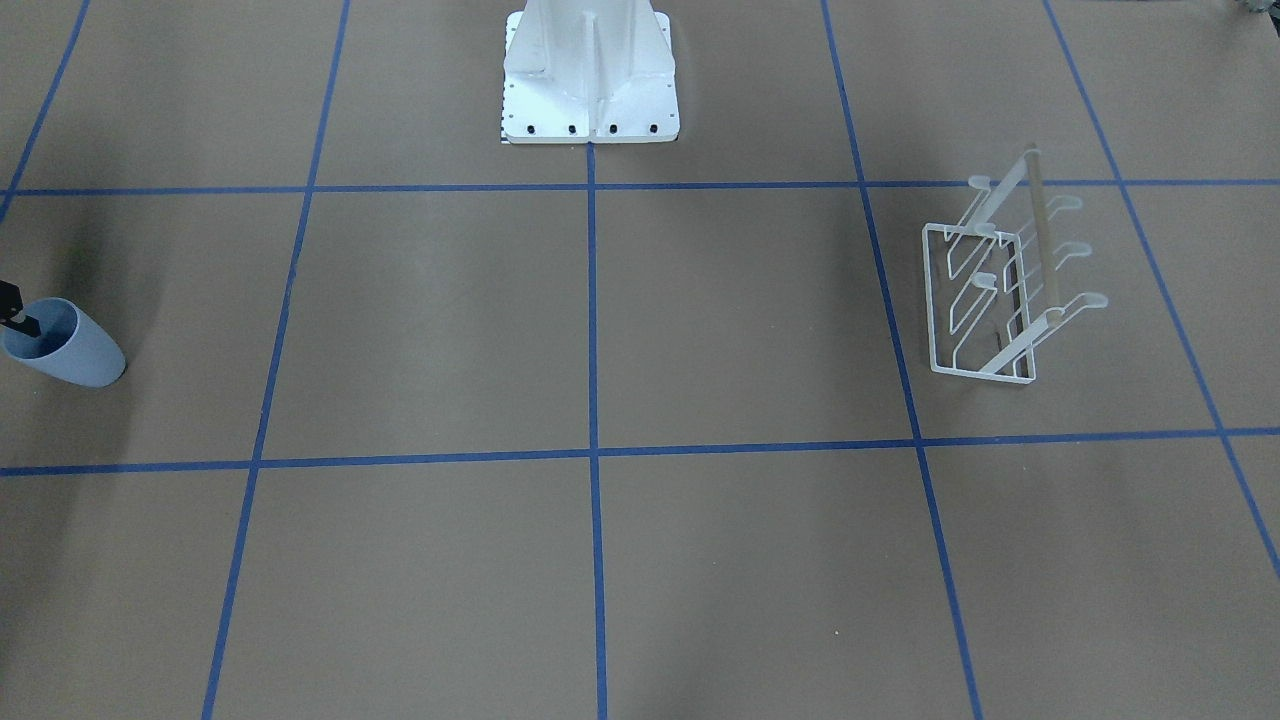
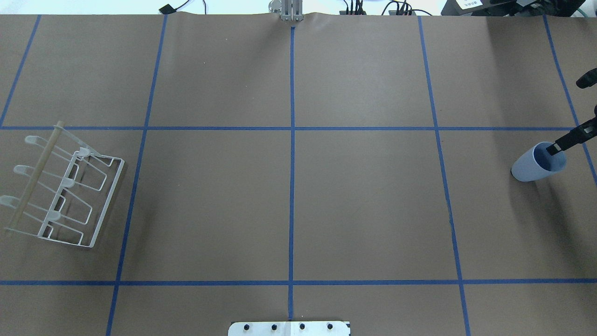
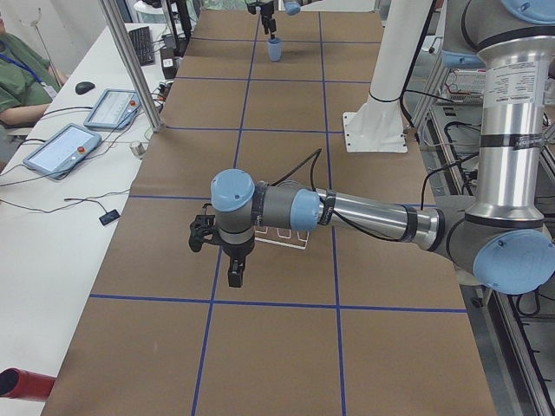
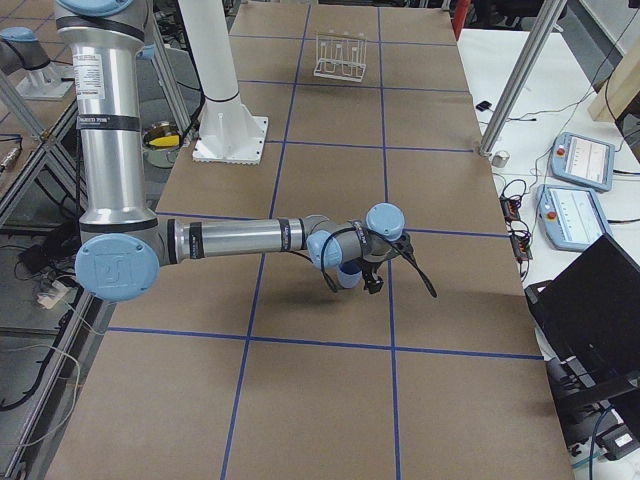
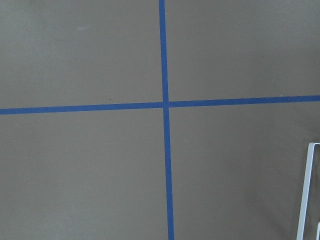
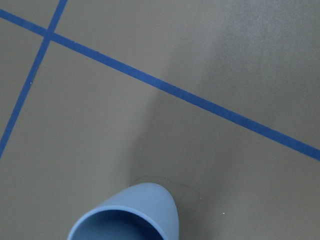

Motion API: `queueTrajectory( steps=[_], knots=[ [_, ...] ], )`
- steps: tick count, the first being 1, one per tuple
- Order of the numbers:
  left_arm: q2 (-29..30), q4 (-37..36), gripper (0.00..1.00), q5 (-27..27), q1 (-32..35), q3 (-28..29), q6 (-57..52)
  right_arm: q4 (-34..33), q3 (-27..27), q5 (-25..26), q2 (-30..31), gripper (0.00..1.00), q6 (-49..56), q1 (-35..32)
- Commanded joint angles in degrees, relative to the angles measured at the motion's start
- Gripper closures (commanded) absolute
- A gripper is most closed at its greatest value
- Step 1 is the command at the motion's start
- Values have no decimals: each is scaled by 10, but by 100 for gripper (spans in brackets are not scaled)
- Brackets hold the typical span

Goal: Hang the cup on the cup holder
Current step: 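Lower the right gripper onto the cup's rim and close on it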

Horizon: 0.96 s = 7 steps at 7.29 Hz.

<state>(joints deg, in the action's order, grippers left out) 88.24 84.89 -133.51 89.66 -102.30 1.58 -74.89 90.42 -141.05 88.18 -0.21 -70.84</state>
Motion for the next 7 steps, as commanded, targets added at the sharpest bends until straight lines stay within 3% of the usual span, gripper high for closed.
queueTrajectory(
  steps=[1, 2, 5, 7],
  knots=[
    [0, 0, 1, 0, 0, 0, 0, -1, -4, -1, -1, 53, -1, 11],
    [0, 0, 1, 0, 0, 0, 0, -5, -5, 0, -6, 100, -1, 11],
    [-1, -1, 1, 0, 1, -2, 2, 1, 2, 6, -4, 100, -1, 11],
    [8, -3, 1, 6, 0, -19, 4, 0, 51, 1, 3, 100, -5, 6]
  ],
)
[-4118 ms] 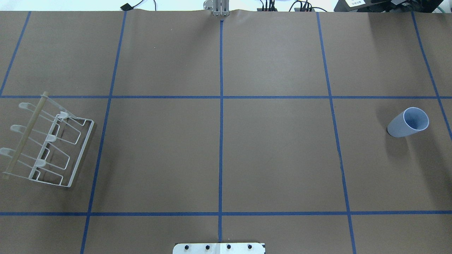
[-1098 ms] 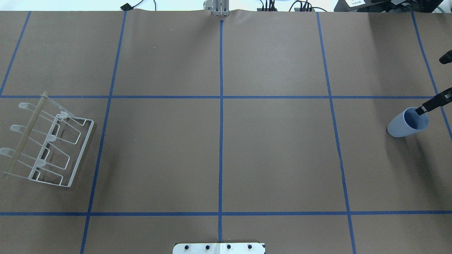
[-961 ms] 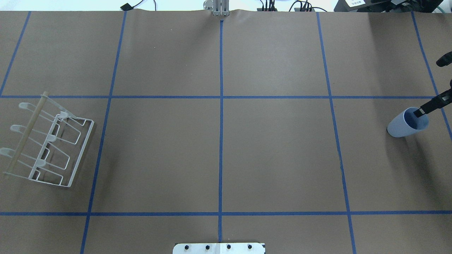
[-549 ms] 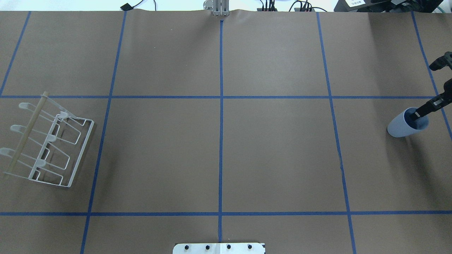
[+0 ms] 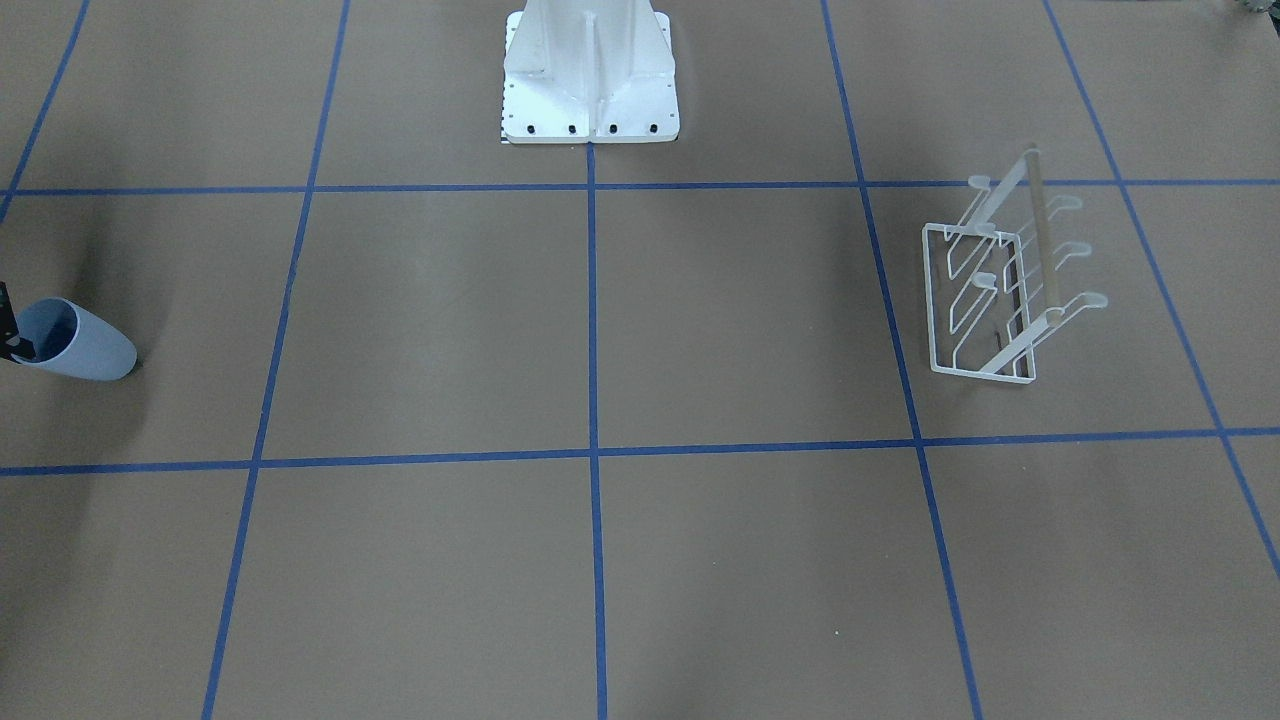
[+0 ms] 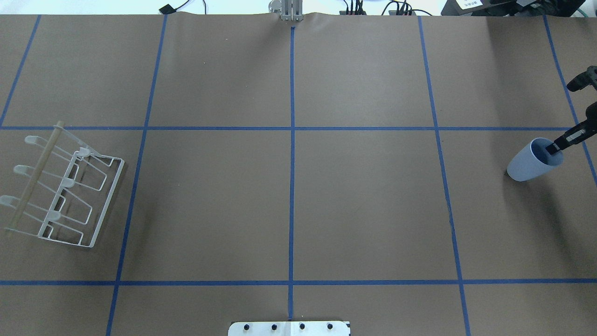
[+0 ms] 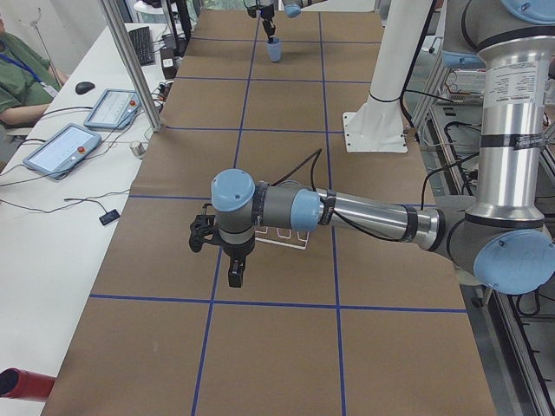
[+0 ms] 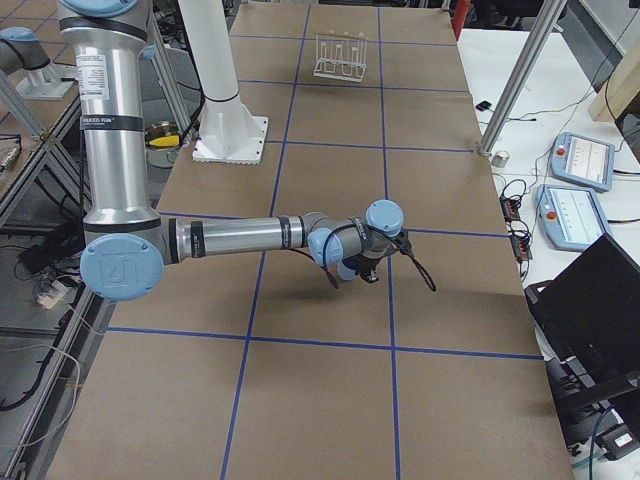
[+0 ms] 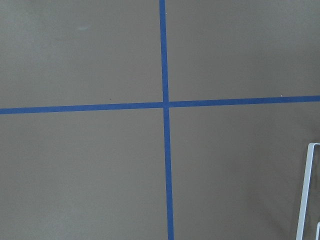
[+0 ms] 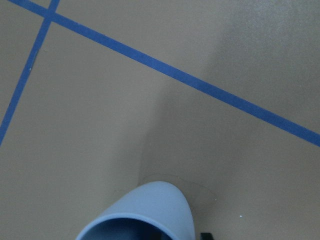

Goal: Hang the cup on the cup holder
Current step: 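Lift the cup with the right gripper toward the center while the left arm approaches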

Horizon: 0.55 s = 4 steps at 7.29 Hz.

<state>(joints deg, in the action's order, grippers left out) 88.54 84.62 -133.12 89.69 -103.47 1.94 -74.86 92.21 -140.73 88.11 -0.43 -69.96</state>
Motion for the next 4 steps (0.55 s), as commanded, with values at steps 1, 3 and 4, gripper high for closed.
queueTrajectory(
  steps=[1, 3, 4],
  knots=[
    [5, 0, 1, -3, 0, -12, -3, 1, 77, -2, -2, 100, -55, -7],
    [7, 4, 1, -5, -4, -29, -1, 56, 125, -2, -41, 100, -227, -5],
    [14, 13, 1, -6, -7, -37, 3, 155, 120, -1, -43, 100, -334, 4]
  ],
)
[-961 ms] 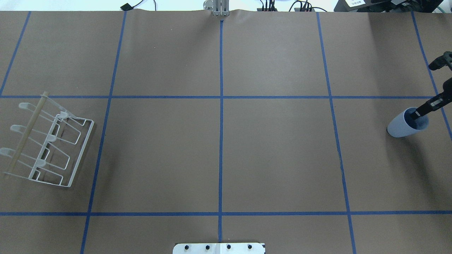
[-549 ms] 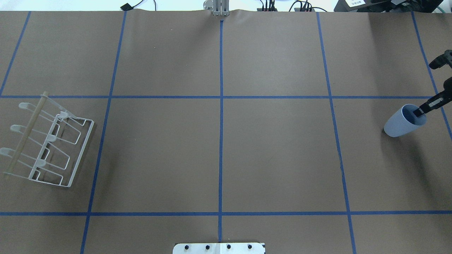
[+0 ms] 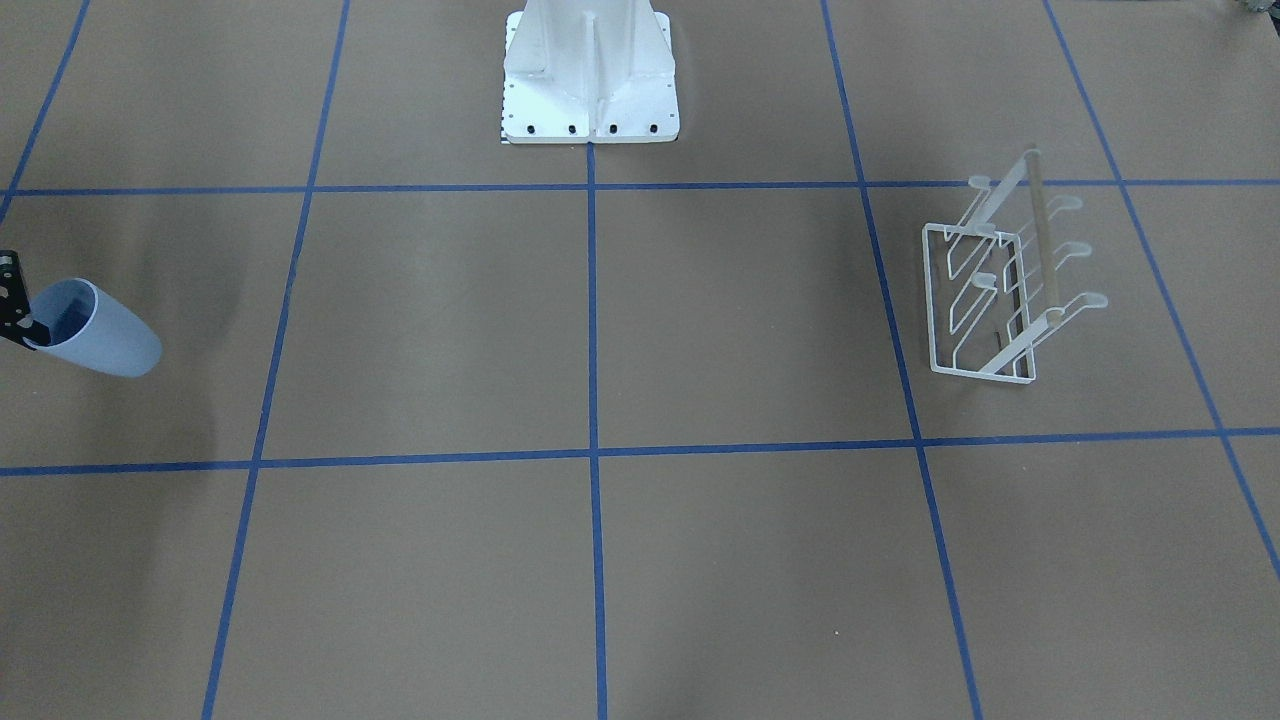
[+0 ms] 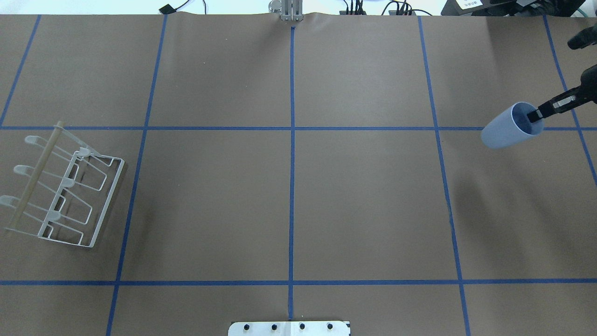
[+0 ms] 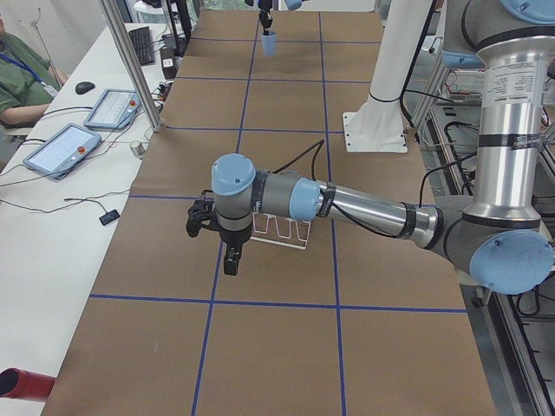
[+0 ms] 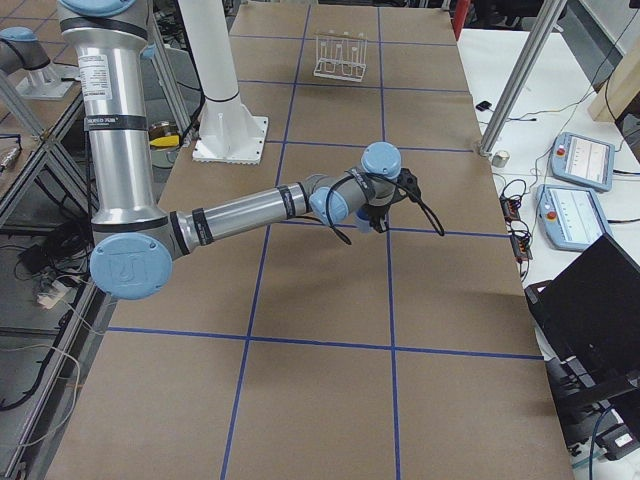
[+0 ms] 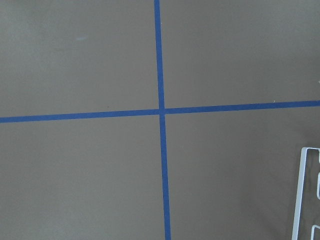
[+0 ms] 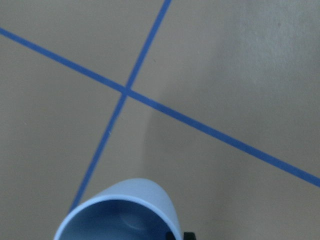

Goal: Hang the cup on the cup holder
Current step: 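Lift the cup with the right gripper toward the center while the left arm approaches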

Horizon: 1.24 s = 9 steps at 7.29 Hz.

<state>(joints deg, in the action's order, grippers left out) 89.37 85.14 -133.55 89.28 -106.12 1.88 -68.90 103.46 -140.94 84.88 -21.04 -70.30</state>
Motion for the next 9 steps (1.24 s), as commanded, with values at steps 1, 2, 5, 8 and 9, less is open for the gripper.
queueTrajectory(
  steps=[1, 2, 5, 8, 9],
  knots=[
    [7, 33, 1, -3, -4, -18, 13, 184, -1, 6, -10, 100, -220, 23],
    [17, 67, 2, -31, -6, -17, 101, 239, -2, 6, -12, 100, -292, 34],
    [25, 318, 2, -47, -79, -18, 384, 414, 3, 35, -14, 100, -489, 83],
    [90, 560, 3, -47, -152, -18, 767, 594, 3, 92, -29, 100, -684, 146],
    [128, 609, 3, -42, -188, -18, 871, 636, 3, 103, -53, 100, -748, 163]
  ],
)
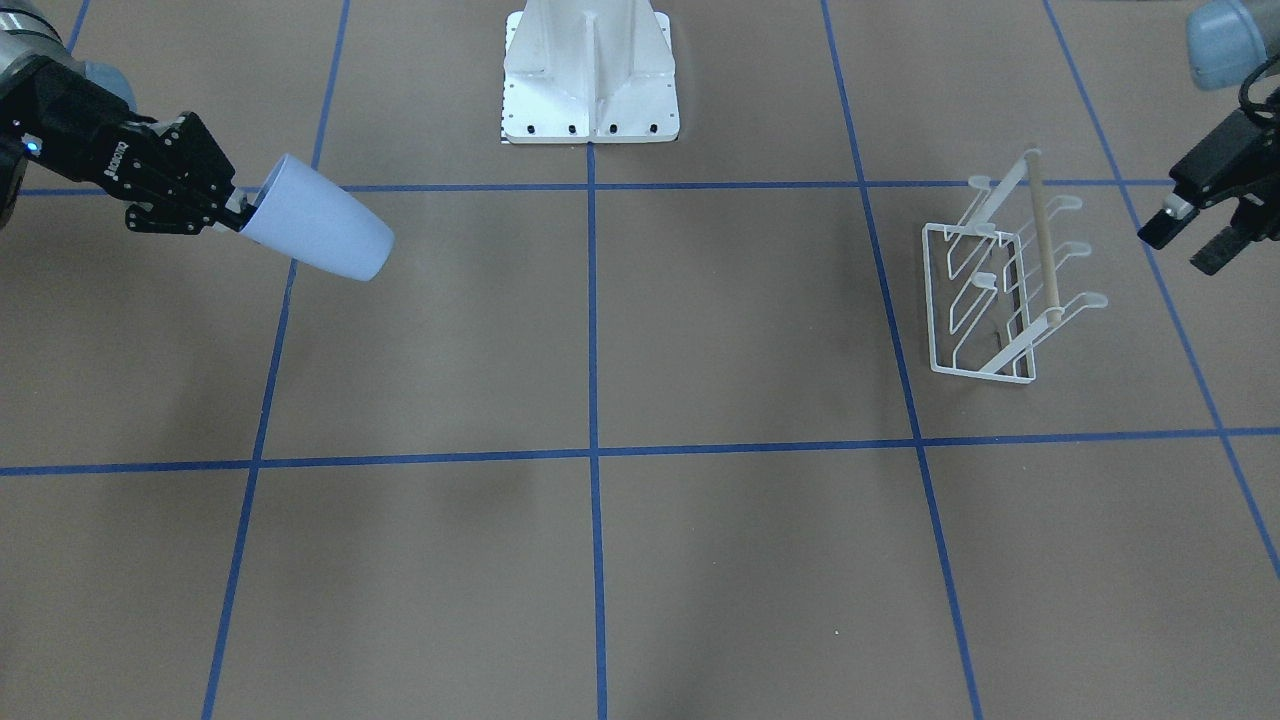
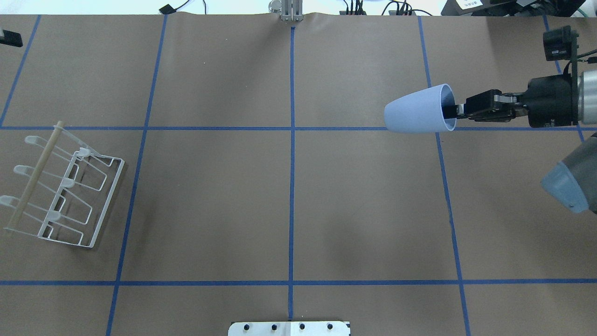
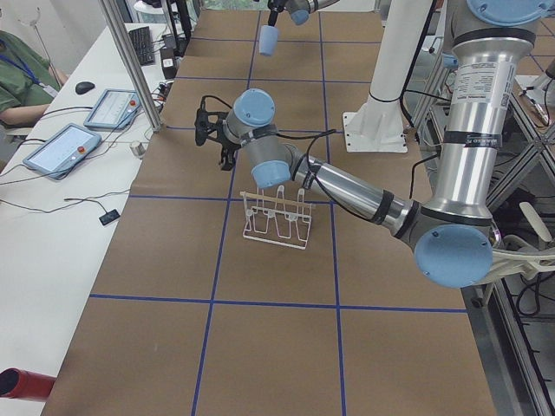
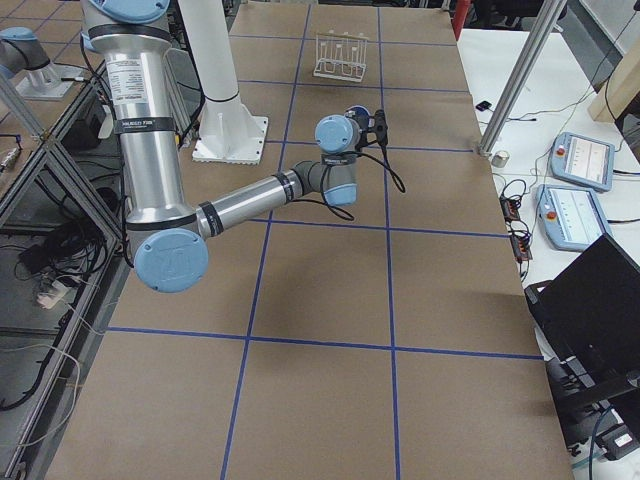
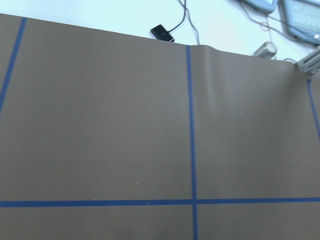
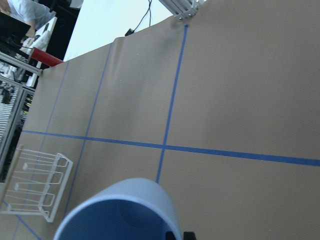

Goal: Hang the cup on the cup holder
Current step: 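Lift the cup with the right gripper toward the center while the left arm approaches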

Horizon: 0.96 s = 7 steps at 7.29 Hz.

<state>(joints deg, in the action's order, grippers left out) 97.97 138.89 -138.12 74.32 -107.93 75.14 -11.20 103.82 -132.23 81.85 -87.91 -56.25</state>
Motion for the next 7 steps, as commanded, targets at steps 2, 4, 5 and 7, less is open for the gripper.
queueTrajectory(
  steps=[2, 4, 5, 7],
  knots=[
    [108, 101, 3, 6, -88, 0, 268, 141, 0, 49, -43, 100, -137, 61],
    [170, 102, 3, 54, -141, -20, 355, 193, 1, 102, -44, 100, -138, 107],
    [169, 116, 3, 144, -212, -58, 388, 232, 1, 158, -44, 100, -138, 145],
    [171, 178, 3, 298, -323, -78, 452, 287, 2, 241, -46, 100, -138, 207]
  ],
)
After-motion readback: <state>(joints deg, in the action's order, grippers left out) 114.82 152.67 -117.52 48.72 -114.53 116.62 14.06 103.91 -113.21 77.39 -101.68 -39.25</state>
